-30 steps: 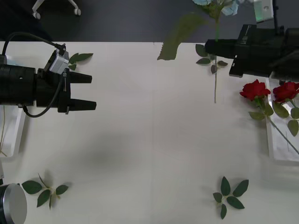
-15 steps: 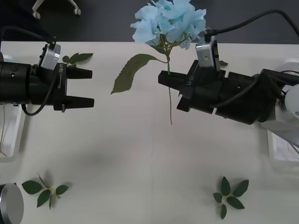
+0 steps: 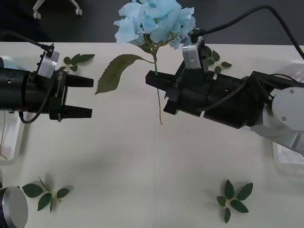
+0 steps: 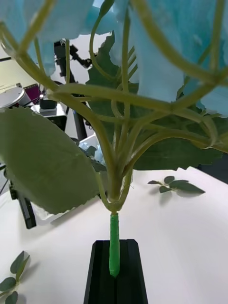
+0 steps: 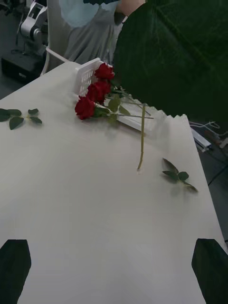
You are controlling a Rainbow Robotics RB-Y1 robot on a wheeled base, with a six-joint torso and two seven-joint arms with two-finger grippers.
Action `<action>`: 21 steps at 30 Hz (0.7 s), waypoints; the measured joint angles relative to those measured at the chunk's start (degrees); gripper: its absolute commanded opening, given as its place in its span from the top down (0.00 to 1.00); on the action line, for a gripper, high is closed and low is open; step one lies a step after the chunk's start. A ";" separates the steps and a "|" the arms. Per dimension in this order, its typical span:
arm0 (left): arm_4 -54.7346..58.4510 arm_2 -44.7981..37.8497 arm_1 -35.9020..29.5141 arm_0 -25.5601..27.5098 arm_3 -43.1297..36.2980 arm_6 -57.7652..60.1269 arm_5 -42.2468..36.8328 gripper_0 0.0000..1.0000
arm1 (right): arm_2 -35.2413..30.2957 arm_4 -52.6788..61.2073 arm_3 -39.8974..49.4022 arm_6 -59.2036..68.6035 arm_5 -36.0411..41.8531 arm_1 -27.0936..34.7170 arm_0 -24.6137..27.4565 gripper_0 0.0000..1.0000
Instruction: Put the red flowers into the right box and the blue flowers into the left box
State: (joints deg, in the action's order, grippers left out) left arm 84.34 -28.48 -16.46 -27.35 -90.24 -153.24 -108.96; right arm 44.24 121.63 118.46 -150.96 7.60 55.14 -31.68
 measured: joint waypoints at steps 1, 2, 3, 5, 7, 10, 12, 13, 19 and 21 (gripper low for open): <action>-0.84 0.00 0.81 0.00 0.00 0.00 0.00 0.00 | 0.81 0.00 0.00 0.00 -0.48 0.00 -0.56 1.00; -1.86 0.00 1.68 0.00 0.00 0.00 0.00 0.00 | 1.52 0.01 0.00 0.00 -0.82 -0.02 -1.13 1.00; -2.66 0.00 2.57 0.00 0.00 0.00 0.00 0.00 | 2.07 0.08 0.00 0.00 -1.05 -0.03 -1.68 1.00; -4.34 0.00 4.64 0.00 0.00 0.00 0.05 0.00 | 3.28 1.08 0.00 0.00 -1.87 -0.07 -2.84 1.00; -5.70 0.00 6.58 0.00 0.00 0.00 0.26 0.00 | 4.36 1.84 0.00 0.00 -2.95 -0.15 -3.96 1.00; -7.39 0.00 9.12 0.00 0.00 0.00 0.69 0.00 | 5.75 1.90 0.00 0.00 -4.58 -0.70 -5.52 1.00; -8.26 0.00 10.64 0.00 0.00 0.00 0.69 0.00 | 6.35 1.90 0.00 0.00 -4.91 -1.22 -6.28 1.00; -8.59 0.01 11.37 0.00 0.00 0.00 0.69 0.00 | 6.51 1.90 0.00 0.00 -4.90 -1.44 -6.53 1.00; -10.70 0.76 14.77 0.00 0.00 0.00 1.55 0.00 | 6.57 1.90 0.02 0.00 -4.96 -1.79 -6.73 1.00; -10.70 2.43 15.05 0.00 0.00 0.00 2.99 0.00 | 6.74 1.90 0.02 0.00 -5.81 -1.79 -6.73 1.00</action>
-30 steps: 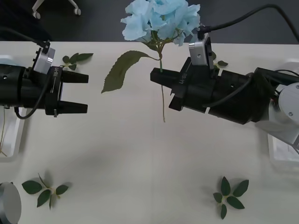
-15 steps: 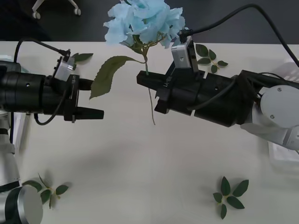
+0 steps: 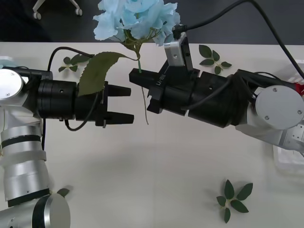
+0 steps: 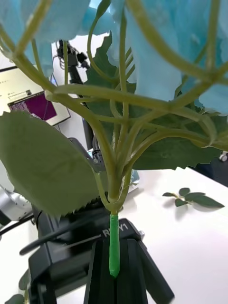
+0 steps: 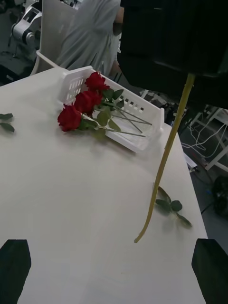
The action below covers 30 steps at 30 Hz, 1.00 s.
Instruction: Put the red flowers into the right box and the blue flowers into the left box
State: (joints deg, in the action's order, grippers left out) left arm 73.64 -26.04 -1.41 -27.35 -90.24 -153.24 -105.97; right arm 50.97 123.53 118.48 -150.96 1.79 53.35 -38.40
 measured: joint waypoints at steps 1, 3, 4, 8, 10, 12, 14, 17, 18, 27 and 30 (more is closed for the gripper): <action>0.00 1.10 -0.02 0.00 0.00 0.00 0.58 0.00 | 0.23 0.00 0.00 0.00 -0.64 0.00 0.00 1.00; 0.00 3.16 -0.02 0.00 0.01 0.00 1.65 0.00 | 0.80 0.00 0.00 0.00 -1.03 0.00 0.00 1.00; 0.00 4.04 -0.02 0.00 0.03 0.00 2.09 0.00 | 1.05 0.00 0.00 0.00 -0.90 0.00 0.00 1.00; 1.00 5.95 -0.01 0.00 1.67 0.00 3.86 0.00 | 1.37 0.00 0.00 0.00 -0.81 0.00 0.00 1.00; 2.09 6.32 -0.01 0.00 3.12 0.00 4.68 0.00 | 1.37 0.00 0.00 0.00 -0.81 0.00 0.00 1.00; 2.61 6.51 -0.01 0.00 3.97 0.00 5.15 0.18 | 1.37 0.00 0.00 0.00 -0.81 0.00 0.00 1.00; 2.60 6.51 -0.01 0.00 4.14 0.00 5.17 0.42 | 1.37 0.00 0.00 0.00 -0.81 0.00 0.00 1.00; 2.60 6.51 -0.01 0.00 4.14 0.00 5.17 0.71 | 1.37 0.00 0.00 0.00 -0.81 0.00 0.00 1.00; 2.60 6.51 -0.01 0.00 4.14 0.00 5.17 0.80 | 1.37 0.00 0.00 0.00 -0.81 0.00 0.00 1.00; 2.60 6.51 -0.01 0.00 4.14 0.00 5.17 0.98 | 1.37 -0.01 -0.01 0.00 -0.81 0.00 0.00 1.00; 2.61 6.51 -0.01 0.00 4.14 0.00 5.17 0.98 | 1.37 -0.01 -0.04 0.00 -1.01 0.00 0.00 1.00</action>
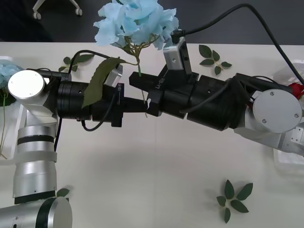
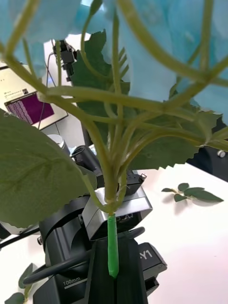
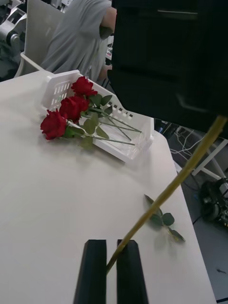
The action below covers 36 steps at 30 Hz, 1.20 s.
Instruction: Put the red flowers into the right box and the blue flowers into the left box
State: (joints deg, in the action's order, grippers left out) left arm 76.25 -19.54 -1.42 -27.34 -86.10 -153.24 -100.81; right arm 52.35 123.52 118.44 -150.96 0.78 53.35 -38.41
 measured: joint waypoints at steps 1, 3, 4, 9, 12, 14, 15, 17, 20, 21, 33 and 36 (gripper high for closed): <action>0.01 0.00 0.00 0.00 0.00 0.00 0.00 0.99 | 0.00 0.00 -0.02 0.00 -0.08 0.00 0.00 1.00; 0.05 0.00 0.00 0.00 0.00 0.00 0.00 0.99 | 0.00 0.00 -0.04 0.00 -0.09 0.00 0.00 1.00; 0.07 0.00 0.00 0.01 0.00 0.00 0.00 0.99 | 0.00 0.00 -0.04 0.00 -0.09 0.00 0.00 1.00; 0.17 0.00 0.00 0.03 0.00 0.00 0.00 0.99 | -0.01 0.00 -0.04 -0.01 -0.10 0.00 0.00 1.00; 0.20 0.00 0.00 0.04 0.00 0.00 0.00 0.99 | -0.01 0.00 -0.04 -0.01 -0.12 0.00 0.00 0.62; 0.48 0.00 0.00 0.04 0.00 0.00 0.00 0.99 | -0.01 0.00 -0.04 -0.01 -0.78 0.00 0.00 0.30; 0.84 0.00 0.00 0.04 0.00 0.00 0.00 0.99 | -0.01 0.00 -0.04 -0.01 -1.29 0.00 0.00 0.19; 1.13 0.00 0.00 0.04 0.00 0.00 0.00 0.98 | -0.01 0.00 -0.04 -0.01 -1.51 0.00 0.00 0.09; 1.13 0.00 0.00 0.04 0.00 0.00 0.00 0.99 | -0.01 0.00 -0.04 -0.01 -1.49 0.00 0.00 0.07; 1.13 0.00 0.00 0.04 0.00 0.00 0.00 0.99 | -0.01 0.00 -0.04 -0.01 -1.49 0.00 0.00 0.07; 3.74 -0.13 -0.73 0.77 0.00 0.00 0.00 0.99 | -0.01 2.29 -0.07 -0.01 -3.60 0.15 0.01 0.07; 6.20 -0.13 -2.77 2.07 -0.05 0.00 0.00 0.99 | -0.01 2.51 -0.07 0.00 -3.67 1.58 0.02 0.07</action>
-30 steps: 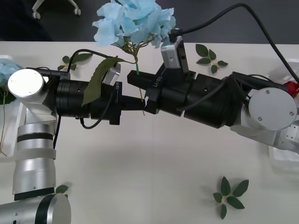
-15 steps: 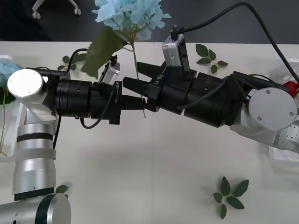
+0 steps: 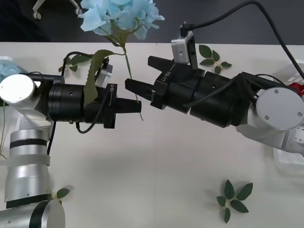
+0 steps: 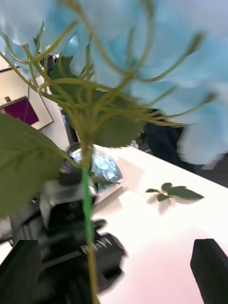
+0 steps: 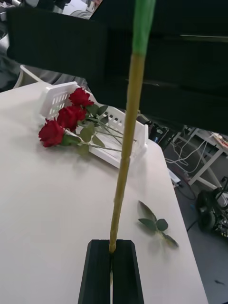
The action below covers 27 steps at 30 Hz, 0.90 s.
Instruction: Put the red flowers into the right box and the blue flowers into the left box
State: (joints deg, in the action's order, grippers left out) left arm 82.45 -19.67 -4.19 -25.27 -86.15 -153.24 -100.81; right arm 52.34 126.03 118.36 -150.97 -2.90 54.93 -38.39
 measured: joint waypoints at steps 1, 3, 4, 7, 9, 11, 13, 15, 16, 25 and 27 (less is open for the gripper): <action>0.62 0.00 -0.84 0.62 -0.16 0.00 0.00 0.99 | 0.00 0.00 0.00 0.00 0.00 0.72 0.02 0.07; 1.42 -0.05 -2.59 2.25 -1.49 0.00 0.00 0.99 | -0.03 0.02 0.00 0.01 0.07 2.28 0.06 0.07; 1.74 -0.23 -3.51 3.36 -2.80 0.00 0.01 0.99 | -0.18 0.11 0.00 0.01 0.53 3.21 0.15 0.07; 3.29 -2.26 -5.93 7.04 -7.69 0.00 0.14 0.99 | -2.66 1.50 0.00 0.42 4.65 6.16 1.57 0.07; 4.21 -4.47 -7.51 9.64 -11.48 0.00 0.49 0.99 | -6.31 2.08 0.00 2.83 8.44 8.11 3.82 0.07; 4.75 -6.57 -9.09 12.29 -15.15 0.00 1.36 0.99 | -11.05 2.98 0.00 7.37 11.91 9.63 6.76 0.07; 5.19 -8.43 -10.65 15.04 -18.71 0.02 2.54 0.99 | -16.06 5.21 -0.11 11.46 15.30 10.75 9.83 0.07; 5.71 -10.18 -11.94 17.89 -22.04 0.08 4.35 0.99 | -20.38 6.33 -1.01 12.13 20.05 11.69 12.26 0.07; 5.82 -11.14 -12.48 19.44 -23.76 0.36 5.60 0.99 | -22.34 6.31 -1.85 12.14 22.46 12.12 13.21 0.07; 3.80 -19.65 -15.39 30.74 -33.13 12.47 13.62 0.99 | -38.02 0.73 -14.17 20.60 50.63 13.03 16.67 0.07; 2.42 -21.50 -15.45 32.27 -34.70 12.58 14.74 0.98 | -41.30 -0.84 -16.81 22.29 54.54 13.02 16.67 0.07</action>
State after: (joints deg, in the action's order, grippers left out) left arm 84.87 -41.17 -19.65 6.99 -120.85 -140.66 -86.06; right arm 11.04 125.18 101.55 -128.68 51.65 67.95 -21.72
